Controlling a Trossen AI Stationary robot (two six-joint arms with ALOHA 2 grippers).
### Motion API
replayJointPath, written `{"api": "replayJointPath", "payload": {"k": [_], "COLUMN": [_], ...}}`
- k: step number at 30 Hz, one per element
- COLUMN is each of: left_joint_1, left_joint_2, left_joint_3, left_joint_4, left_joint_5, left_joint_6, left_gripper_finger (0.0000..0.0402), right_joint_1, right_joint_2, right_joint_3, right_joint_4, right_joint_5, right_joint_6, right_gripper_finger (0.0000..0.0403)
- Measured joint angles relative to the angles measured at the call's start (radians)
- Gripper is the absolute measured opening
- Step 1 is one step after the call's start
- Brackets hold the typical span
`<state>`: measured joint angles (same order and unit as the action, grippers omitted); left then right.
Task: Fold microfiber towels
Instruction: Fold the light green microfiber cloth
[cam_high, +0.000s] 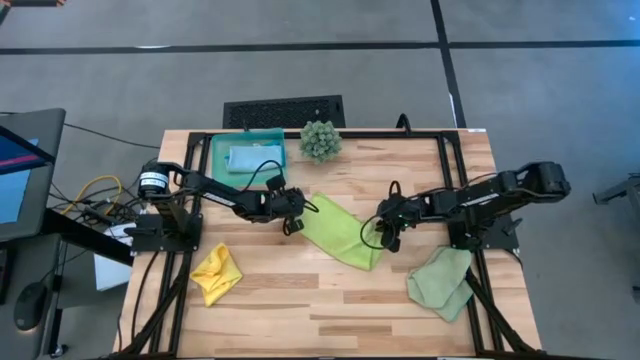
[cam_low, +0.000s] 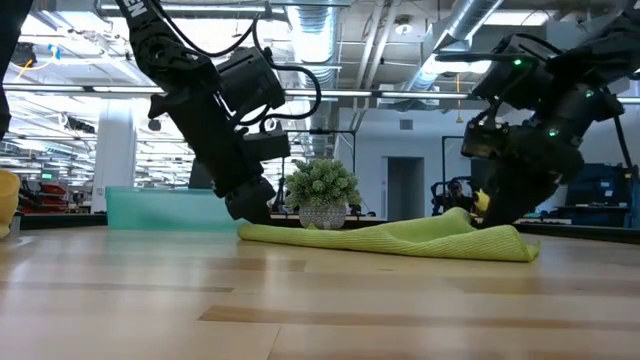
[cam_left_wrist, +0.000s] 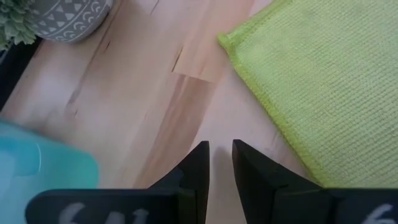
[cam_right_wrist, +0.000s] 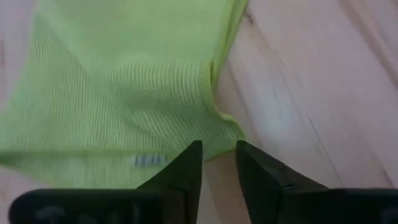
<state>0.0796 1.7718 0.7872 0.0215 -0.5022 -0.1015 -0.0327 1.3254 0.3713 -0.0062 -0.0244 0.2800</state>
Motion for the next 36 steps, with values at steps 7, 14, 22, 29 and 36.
{"api": "replayJointPath", "payload": {"k": [7, 14, 22, 29, 36], "left_joint_1": [0.0, 0.0, -0.009, -0.057, -0.129], "left_joint_2": [0.0, 0.0, 0.0, 0.0, 0.0], "left_joint_3": [0.0, -0.029, -0.05, -0.037, 0.003], "left_joint_4": [-0.004, 0.023, 0.066, 0.063, 0.061], "left_joint_5": [0.0, -0.051, -0.062, -0.144, -0.042], "left_joint_6": [-0.017, -0.019, -0.023, 0.029, 0.124], "left_gripper_finger": [0.0063, 0.0063, 0.0063, 0.0063, 0.0063], "right_joint_1": [0.031, 0.107, 0.282, 0.357, 0.343], "right_joint_2": [0.047, -0.115, -0.179, -0.182, -0.2], "right_joint_3": [0.005, 0.001, 0.0, 0.034, 0.092], "right_joint_4": [0.034, 0.007, -0.008, -0.009, -0.001], "right_joint_5": [0.015, -0.162, -0.104, -0.026, -0.015], "right_joint_6": [-0.018, 0.09, 0.299, 0.349, 0.376], "right_gripper_finger": [0.0014, 0.0019, 0.0011, 0.0004, 0.0009]}}
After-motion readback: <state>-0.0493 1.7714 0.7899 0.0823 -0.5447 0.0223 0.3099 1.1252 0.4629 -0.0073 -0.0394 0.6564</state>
